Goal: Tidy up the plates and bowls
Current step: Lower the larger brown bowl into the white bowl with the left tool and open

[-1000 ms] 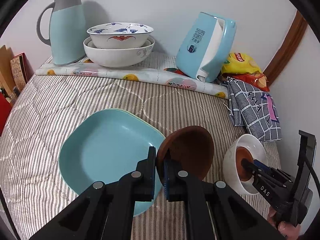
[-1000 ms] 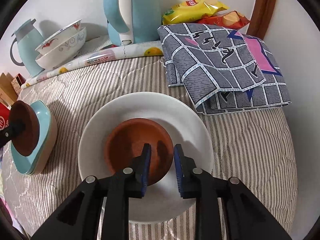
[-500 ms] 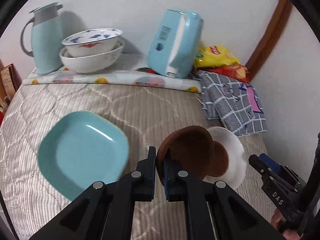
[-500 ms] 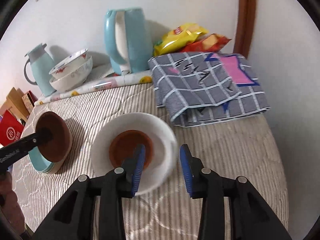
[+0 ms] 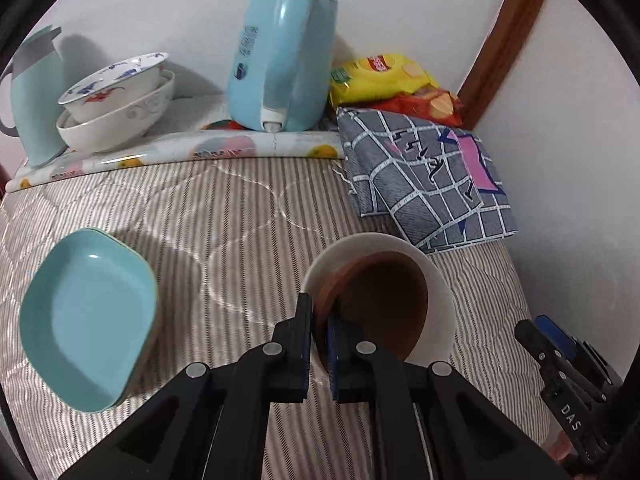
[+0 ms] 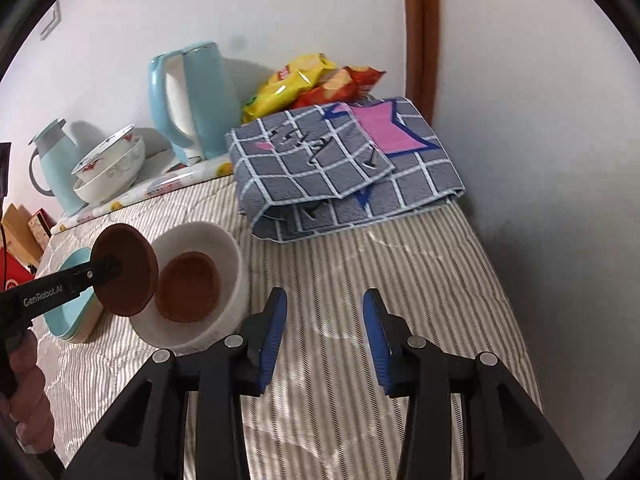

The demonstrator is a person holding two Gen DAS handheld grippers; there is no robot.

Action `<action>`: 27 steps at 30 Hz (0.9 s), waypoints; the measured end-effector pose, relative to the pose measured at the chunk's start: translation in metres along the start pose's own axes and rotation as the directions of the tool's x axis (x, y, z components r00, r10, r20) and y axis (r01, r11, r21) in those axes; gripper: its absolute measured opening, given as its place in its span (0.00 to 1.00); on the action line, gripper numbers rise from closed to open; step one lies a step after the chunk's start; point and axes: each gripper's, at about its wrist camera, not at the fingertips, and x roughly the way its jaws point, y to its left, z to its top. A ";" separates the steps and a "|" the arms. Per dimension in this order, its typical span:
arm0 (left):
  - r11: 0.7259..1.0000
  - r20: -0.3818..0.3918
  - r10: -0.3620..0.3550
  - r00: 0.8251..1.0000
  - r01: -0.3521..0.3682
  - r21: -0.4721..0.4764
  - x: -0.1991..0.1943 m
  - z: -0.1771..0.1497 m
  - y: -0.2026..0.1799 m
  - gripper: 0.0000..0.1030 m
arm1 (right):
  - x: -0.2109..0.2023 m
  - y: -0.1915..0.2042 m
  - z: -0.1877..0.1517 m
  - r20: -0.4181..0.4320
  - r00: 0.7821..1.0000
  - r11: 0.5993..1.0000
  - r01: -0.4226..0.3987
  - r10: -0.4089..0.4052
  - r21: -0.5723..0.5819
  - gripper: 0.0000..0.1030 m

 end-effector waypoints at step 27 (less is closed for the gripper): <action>0.997 -0.100 -0.068 0.993 0.066 -0.029 0.042 0.003 -0.009 0.10 | -0.001 -0.015 -0.005 0.008 1.000 1.000 -0.025 0.025 0.008 0.45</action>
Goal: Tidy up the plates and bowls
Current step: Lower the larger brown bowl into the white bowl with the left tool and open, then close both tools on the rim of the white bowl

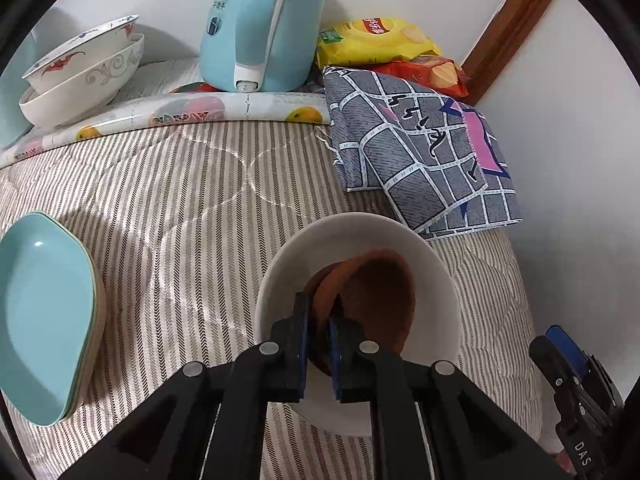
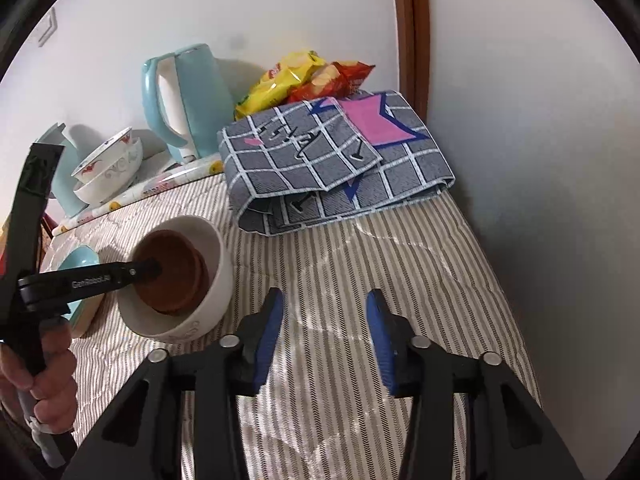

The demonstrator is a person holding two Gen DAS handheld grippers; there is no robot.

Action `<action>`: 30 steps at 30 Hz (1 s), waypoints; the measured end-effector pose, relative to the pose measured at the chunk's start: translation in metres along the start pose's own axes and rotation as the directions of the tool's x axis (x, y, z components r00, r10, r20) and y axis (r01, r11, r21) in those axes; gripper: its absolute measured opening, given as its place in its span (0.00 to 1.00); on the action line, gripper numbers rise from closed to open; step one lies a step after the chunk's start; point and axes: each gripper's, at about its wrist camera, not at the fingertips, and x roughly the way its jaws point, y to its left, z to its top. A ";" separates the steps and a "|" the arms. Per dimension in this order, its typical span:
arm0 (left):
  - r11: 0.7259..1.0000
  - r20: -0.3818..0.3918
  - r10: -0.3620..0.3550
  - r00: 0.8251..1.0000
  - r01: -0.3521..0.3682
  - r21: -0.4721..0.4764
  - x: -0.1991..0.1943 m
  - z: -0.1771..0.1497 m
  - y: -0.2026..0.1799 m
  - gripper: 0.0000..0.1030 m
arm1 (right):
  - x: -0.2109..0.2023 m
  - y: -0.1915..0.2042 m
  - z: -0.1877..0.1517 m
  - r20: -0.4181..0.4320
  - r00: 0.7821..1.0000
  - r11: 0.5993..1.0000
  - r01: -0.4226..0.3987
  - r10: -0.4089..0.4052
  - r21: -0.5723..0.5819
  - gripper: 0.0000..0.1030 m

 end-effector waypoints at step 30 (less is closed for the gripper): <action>0.997 0.040 0.008 0.999 -0.011 0.076 -0.036 0.000 0.006 0.21 | 0.019 0.071 0.014 -0.049 0.997 0.993 -0.072 0.067 -0.094 0.45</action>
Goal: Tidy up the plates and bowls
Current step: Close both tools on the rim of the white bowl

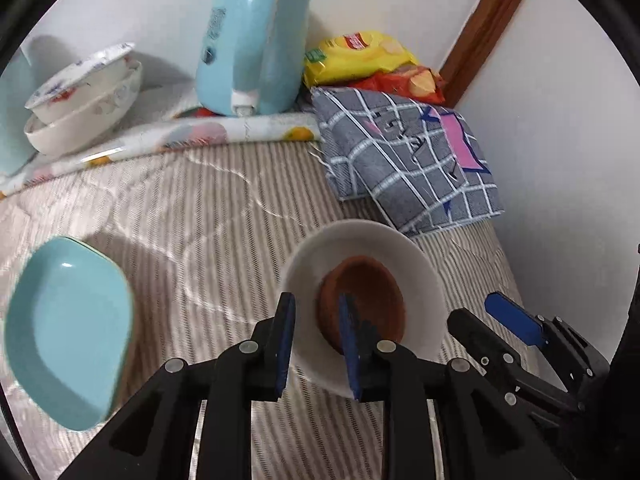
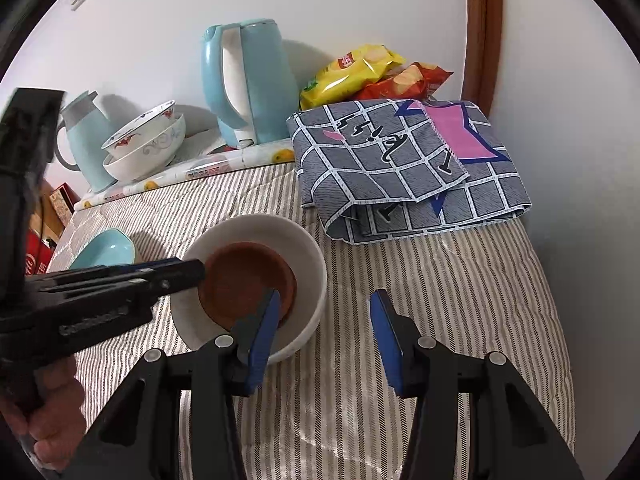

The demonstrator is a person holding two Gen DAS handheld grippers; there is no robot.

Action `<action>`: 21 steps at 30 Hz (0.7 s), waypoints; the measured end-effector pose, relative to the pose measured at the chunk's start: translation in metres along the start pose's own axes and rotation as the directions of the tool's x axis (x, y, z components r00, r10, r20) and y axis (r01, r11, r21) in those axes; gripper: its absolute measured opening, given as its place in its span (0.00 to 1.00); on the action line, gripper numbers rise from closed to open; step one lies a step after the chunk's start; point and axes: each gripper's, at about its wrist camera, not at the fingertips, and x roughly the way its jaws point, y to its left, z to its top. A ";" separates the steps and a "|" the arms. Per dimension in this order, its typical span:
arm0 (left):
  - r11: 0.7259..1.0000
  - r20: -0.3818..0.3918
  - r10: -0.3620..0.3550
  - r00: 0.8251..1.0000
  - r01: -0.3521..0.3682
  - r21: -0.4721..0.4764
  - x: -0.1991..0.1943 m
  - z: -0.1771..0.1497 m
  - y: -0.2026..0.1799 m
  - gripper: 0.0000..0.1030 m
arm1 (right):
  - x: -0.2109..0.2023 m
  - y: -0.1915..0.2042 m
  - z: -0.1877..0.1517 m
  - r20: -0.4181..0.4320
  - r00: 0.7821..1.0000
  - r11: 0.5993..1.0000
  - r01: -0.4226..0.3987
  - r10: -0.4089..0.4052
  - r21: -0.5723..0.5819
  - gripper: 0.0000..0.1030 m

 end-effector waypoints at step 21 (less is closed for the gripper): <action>0.999 -0.058 0.014 0.998 -0.017 -0.042 0.022 -0.001 0.020 0.21 | 0.027 -0.004 0.003 -0.054 0.998 0.999 0.028 -0.027 0.030 0.45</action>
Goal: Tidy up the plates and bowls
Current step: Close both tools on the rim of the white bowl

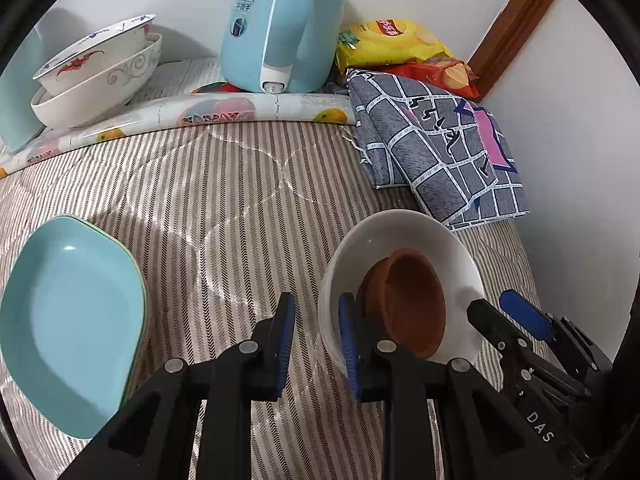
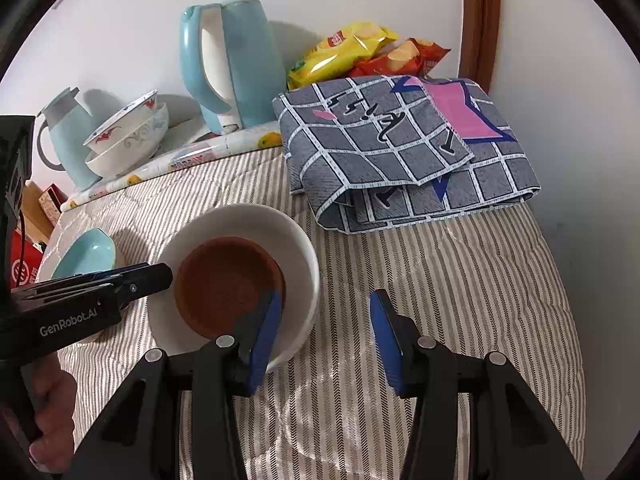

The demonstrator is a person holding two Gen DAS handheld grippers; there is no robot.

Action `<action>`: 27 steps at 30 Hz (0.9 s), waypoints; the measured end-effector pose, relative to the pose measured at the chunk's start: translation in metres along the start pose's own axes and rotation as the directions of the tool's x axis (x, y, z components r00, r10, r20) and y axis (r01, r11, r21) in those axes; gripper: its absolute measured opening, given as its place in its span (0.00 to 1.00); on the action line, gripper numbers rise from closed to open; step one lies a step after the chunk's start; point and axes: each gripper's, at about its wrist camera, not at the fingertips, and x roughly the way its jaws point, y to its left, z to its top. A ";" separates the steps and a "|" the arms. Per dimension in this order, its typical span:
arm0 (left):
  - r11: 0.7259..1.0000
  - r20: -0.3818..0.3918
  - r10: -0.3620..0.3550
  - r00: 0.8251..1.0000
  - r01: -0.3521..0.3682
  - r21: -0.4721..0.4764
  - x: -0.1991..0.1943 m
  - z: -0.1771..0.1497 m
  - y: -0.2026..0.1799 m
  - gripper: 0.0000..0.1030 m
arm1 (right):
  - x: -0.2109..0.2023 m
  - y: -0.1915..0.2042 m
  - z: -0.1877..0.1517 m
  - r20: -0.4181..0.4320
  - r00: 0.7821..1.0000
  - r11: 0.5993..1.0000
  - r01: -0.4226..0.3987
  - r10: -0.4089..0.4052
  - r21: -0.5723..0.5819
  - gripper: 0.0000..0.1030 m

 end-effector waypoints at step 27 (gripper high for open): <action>0.996 -0.009 0.084 0.996 -0.084 0.018 0.019 -0.003 -0.001 0.36 | 0.023 -0.001 0.001 -0.074 0.995 0.997 0.071 -0.073 -0.023 0.55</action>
